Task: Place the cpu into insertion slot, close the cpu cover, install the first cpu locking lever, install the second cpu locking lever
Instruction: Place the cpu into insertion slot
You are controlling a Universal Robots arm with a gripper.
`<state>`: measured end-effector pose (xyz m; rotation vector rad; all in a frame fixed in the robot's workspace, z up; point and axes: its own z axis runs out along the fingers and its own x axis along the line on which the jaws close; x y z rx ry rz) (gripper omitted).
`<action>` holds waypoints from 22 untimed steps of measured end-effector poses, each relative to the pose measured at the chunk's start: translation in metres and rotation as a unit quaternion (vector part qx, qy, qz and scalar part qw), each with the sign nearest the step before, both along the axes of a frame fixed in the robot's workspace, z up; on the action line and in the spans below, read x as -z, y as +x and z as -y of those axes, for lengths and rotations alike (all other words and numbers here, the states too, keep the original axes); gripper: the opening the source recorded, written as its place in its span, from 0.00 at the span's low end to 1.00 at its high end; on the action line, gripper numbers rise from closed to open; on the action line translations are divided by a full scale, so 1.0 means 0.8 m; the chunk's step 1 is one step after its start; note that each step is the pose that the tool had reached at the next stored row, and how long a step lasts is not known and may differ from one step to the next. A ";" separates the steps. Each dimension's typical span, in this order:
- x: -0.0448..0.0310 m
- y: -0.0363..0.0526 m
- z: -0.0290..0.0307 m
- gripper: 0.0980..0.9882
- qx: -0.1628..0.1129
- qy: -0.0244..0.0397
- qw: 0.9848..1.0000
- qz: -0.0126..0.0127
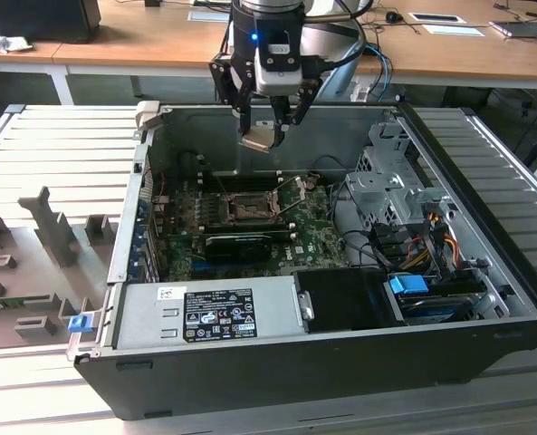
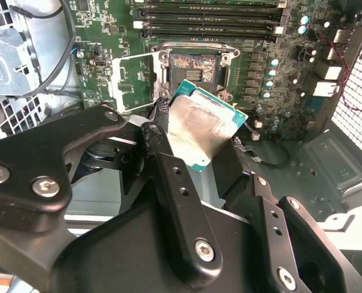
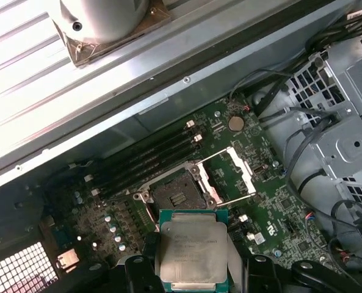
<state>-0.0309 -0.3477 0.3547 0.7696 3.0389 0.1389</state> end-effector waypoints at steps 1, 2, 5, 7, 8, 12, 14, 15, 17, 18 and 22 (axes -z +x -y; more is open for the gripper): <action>0.0000 0.000 0.0000 0.48 0.001 0.000 1.000 0.000; 0.0001 0.000 0.0000 0.48 0.003 0.000 1.000 0.000; 0.0001 0.000 0.0000 0.48 0.009 0.000 1.000 0.000; 0.0001 0.000 0.0000 0.48 0.018 0.000 1.000 0.000; 0.0001 0.000 0.0000 0.48 0.021 0.000 1.000 0.000; 0.0001 0.000 0.0000 0.48 0.035 0.000 0.999 0.000; 0.0002 0.000 0.0000 0.48 0.039 0.000 0.999 0.000; 0.0002 0.000 0.0000 0.48 0.043 0.000 0.999 0.000; 0.0002 0.000 0.0000 0.48 0.046 0.000 0.999 0.000; 0.0002 0.000 0.0000 0.48 0.048 0.000 0.999 0.000; 0.0008 0.000 -0.0001 0.48 0.057 0.000 0.998 0.000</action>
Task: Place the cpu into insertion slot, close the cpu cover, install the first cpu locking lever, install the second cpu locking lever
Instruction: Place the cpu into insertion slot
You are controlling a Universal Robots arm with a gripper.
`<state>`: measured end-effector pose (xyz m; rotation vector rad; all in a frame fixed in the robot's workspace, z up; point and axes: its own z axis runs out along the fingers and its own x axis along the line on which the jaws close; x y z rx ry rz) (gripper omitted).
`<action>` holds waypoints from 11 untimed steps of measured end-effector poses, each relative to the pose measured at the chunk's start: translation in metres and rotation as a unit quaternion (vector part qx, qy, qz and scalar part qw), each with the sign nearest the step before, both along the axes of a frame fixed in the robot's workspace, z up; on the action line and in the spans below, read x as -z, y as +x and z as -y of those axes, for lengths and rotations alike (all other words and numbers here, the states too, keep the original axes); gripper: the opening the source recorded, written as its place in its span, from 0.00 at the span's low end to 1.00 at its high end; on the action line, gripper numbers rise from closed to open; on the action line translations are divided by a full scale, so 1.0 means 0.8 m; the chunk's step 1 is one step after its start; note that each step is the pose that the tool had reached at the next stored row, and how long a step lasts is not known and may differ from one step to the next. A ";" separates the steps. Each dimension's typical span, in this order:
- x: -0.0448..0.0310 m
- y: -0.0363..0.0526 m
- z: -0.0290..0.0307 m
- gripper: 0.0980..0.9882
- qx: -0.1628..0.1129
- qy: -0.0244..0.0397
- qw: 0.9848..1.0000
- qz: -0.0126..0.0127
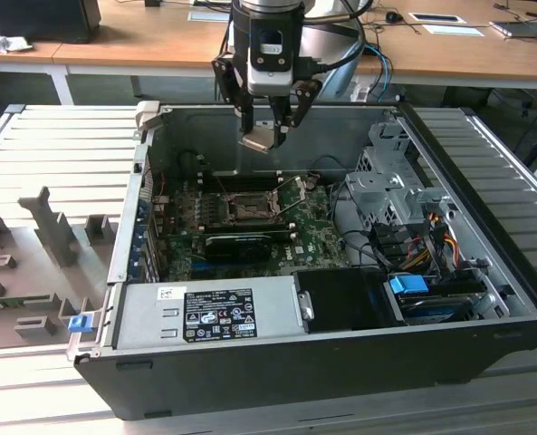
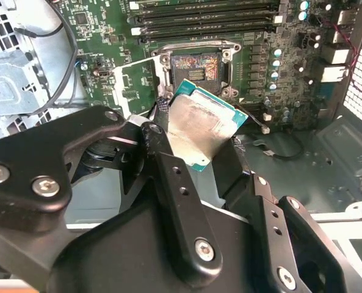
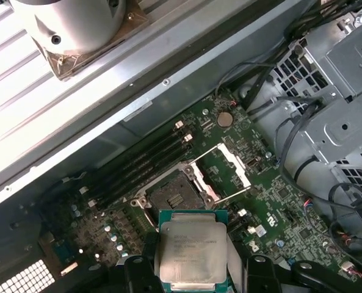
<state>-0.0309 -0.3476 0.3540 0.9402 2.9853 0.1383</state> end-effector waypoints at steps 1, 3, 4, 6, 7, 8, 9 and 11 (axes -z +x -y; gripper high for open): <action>0.0005 0.000 0.0000 0.48 0.003 0.000 1.000 0.000; 0.0009 0.000 0.0001 0.48 0.009 -0.001 1.000 0.000; 0.0010 0.000 0.0001 0.48 0.011 -0.001 1.000 0.000; 0.0011 0.000 0.0001 0.48 0.019 -0.001 1.000 0.000; 0.0012 0.000 0.0001 0.48 0.021 -0.001 1.000 0.000; 0.0012 0.000 0.0001 0.48 0.024 -0.001 1.000 0.000; 0.0012 0.000 0.0001 0.48 0.026 -0.002 1.000 0.000; 0.0014 0.000 0.0001 0.48 0.032 -0.002 0.999 0.000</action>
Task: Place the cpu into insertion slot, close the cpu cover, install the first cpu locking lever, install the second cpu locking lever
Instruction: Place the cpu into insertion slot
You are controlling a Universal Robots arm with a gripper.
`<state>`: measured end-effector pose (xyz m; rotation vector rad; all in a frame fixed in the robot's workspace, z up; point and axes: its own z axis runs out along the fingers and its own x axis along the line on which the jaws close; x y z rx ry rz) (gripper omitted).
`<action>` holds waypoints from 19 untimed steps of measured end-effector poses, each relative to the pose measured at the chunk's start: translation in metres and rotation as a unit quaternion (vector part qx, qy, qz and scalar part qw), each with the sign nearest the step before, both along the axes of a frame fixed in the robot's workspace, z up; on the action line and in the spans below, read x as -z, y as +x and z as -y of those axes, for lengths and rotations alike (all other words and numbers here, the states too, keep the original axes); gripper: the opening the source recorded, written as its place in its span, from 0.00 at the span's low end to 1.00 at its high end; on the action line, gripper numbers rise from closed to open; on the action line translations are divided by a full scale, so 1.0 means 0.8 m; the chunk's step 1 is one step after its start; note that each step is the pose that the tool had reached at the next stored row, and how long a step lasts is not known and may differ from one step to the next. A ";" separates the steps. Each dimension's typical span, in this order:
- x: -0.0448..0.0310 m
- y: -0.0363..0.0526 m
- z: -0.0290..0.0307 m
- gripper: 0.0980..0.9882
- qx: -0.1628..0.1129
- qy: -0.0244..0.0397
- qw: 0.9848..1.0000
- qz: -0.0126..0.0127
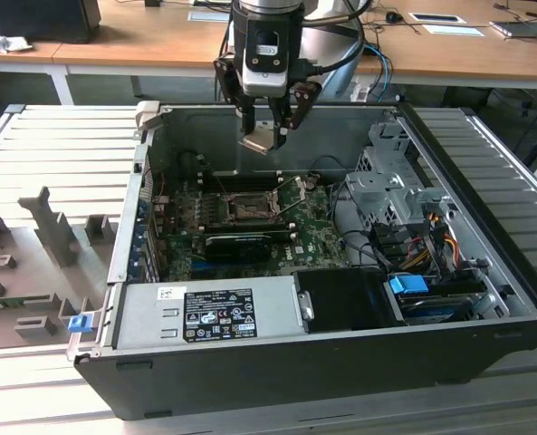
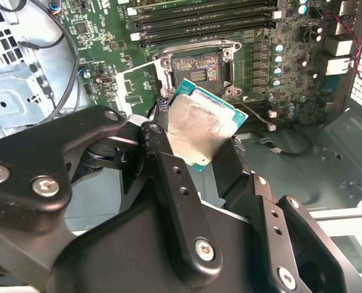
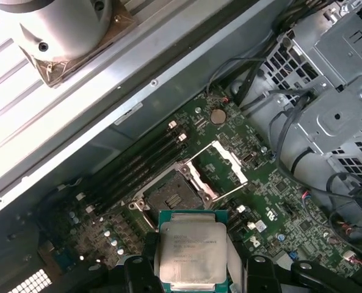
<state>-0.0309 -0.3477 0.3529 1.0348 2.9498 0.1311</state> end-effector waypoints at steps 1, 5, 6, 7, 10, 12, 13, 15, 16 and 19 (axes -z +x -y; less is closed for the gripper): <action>0.0002 0.000 0.0000 0.48 0.005 0.000 1.000 0.000; 0.0005 0.000 0.0000 0.48 0.016 -0.001 1.000 0.000; 0.0005 0.000 0.0000 0.48 0.018 -0.001 1.000 0.000; 0.0006 0.000 0.0000 0.48 0.020 -0.001 1.000 0.000; 0.0008 0.000 0.0000 0.48 0.026 -0.001 1.000 0.000; 0.0011 0.000 0.0000 0.48 0.033 -0.001 0.999 0.000; 0.0011 0.000 0.0000 0.48 0.034 -0.001 0.999 0.000; 0.0013 0.000 0.0000 0.48 0.038 -0.002 0.999 0.000; 0.0013 0.000 0.0000 0.48 0.040 -0.002 0.999 0.000; 0.0015 0.000 0.0000 0.48 0.045 -0.002 0.999 0.000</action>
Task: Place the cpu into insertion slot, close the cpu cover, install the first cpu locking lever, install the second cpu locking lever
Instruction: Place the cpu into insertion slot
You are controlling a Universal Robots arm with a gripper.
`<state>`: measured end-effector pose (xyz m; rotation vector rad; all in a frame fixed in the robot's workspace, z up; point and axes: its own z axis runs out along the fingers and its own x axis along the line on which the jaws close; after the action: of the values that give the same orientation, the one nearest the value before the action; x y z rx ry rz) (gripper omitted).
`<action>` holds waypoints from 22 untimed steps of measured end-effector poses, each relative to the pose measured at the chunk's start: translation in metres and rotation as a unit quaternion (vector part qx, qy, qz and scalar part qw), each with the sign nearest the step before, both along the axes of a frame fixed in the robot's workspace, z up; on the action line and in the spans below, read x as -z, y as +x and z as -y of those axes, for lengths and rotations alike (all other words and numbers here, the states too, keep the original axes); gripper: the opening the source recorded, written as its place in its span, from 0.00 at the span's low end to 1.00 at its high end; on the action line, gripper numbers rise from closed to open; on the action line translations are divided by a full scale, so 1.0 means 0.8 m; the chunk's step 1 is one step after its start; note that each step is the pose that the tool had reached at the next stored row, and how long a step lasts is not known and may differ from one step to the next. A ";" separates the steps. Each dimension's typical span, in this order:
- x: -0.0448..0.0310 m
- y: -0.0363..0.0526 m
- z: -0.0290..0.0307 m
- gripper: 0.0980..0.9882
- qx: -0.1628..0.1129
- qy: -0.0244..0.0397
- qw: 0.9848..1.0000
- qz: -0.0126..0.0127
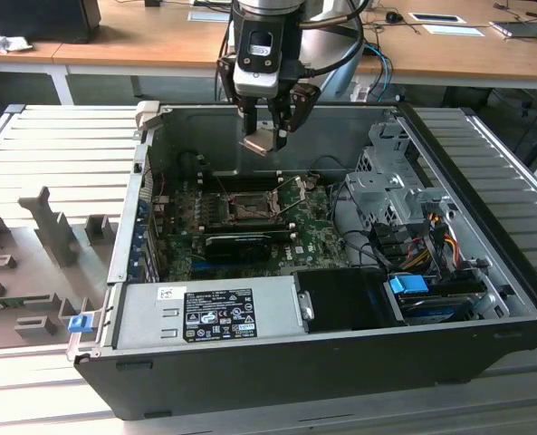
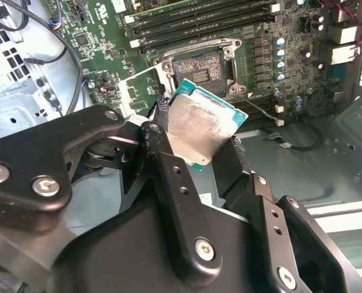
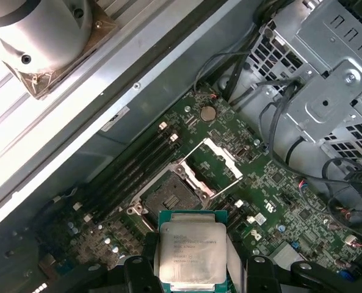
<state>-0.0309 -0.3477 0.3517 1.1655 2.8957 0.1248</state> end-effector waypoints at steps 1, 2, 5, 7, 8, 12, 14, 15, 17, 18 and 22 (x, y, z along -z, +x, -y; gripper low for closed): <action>0.0001 0.000 0.0000 0.48 0.002 0.000 1.000 0.000; 0.0001 0.000 0.0000 0.48 0.004 0.000 1.000 0.000; 0.0004 0.000 0.0000 0.48 0.012 0.000 1.000 0.000; 0.0005 0.000 0.0000 0.48 0.017 0.000 1.000 0.000; 0.0006 0.000 0.0000 0.48 0.018 0.000 1.000 0.000; 0.0010 0.000 0.0000 0.48 0.028 0.000 1.000 0.000; 0.0012 0.000 0.0000 0.48 0.034 0.000 0.999 0.000; 0.0012 0.000 0.0000 0.48 0.037 0.000 0.999 0.000; 0.0015 0.000 0.0000 0.48 0.041 0.000 0.999 0.000; 0.0015 0.000 0.0000 0.48 0.044 0.000 0.999 0.000; 0.0019 0.000 0.0000 0.48 0.053 -0.001 0.999 0.000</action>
<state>-0.0309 -0.3477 0.3501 1.3161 2.8254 0.1214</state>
